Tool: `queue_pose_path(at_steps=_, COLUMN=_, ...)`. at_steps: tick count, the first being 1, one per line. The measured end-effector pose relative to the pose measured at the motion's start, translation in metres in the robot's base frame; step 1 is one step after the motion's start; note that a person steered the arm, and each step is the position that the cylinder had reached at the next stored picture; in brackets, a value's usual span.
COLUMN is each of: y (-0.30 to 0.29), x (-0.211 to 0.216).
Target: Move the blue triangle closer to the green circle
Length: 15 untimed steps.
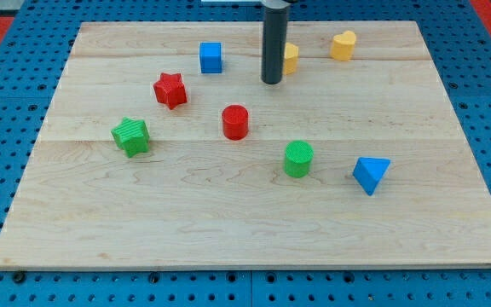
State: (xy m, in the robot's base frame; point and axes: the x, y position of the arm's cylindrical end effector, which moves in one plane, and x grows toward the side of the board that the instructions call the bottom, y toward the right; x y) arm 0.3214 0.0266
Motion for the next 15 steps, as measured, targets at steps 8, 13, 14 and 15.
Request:
queue_pose_path(at_steps=8, y=0.177, x=0.252)
queue_pose_path(at_steps=13, y=0.166, x=0.248)
queue_pose_path(at_steps=14, y=0.167, x=0.239)
queue_pose_path(at_steps=15, y=0.154, x=0.232)
